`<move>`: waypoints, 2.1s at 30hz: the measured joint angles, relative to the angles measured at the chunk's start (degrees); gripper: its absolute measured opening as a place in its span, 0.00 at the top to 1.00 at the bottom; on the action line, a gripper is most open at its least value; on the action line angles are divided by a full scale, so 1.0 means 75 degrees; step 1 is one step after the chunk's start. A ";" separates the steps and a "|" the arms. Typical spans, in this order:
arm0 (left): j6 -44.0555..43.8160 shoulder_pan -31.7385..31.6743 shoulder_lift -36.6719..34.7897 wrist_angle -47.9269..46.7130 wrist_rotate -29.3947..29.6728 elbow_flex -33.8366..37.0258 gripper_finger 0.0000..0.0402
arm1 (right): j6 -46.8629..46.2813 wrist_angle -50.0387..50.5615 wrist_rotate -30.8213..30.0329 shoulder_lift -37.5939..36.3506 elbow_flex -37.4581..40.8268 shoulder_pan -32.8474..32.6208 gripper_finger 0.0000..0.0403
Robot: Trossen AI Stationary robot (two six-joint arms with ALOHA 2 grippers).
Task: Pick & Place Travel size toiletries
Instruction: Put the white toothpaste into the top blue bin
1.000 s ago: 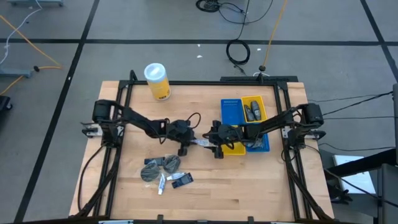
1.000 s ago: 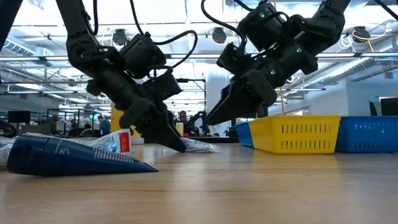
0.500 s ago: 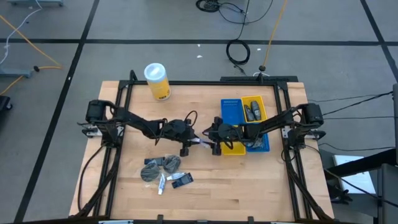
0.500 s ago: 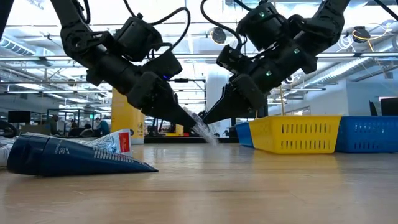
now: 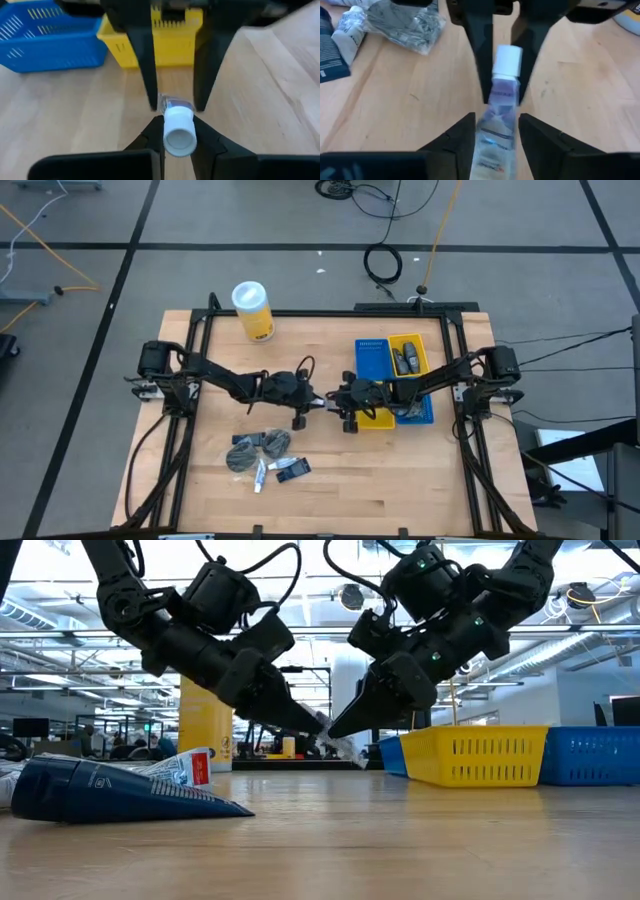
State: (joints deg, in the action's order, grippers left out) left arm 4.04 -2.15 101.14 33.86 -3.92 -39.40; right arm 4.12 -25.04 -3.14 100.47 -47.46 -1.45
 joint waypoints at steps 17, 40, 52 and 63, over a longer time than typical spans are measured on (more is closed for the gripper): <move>-0.0420 0.0099 -0.0057 0.0424 0.0525 -0.0017 0.79 | 0.0405 -0.0060 -0.0577 0.0000 0.0000 -0.0006 0.80; -0.1006 0.0157 -0.1881 -0.2448 0.3923 0.0194 0.44 | -0.3528 0.4144 -0.2649 -0.2707 0.0008 0.2034 0.94; -0.0979 0.0157 -0.1880 -0.2354 0.3925 0.0210 0.44 | -0.4547 0.4439 -0.2413 -0.1938 0.0221 0.3147 0.92; -0.0962 0.0157 -0.1880 -0.2374 0.3916 0.0210 0.44 | -0.5049 0.4522 -0.1747 -0.1684 0.0221 0.3299 0.92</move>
State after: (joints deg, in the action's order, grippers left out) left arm -3.18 -0.97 87.05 16.06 25.45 -37.82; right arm -33.75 8.87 -16.24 87.83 -45.80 23.29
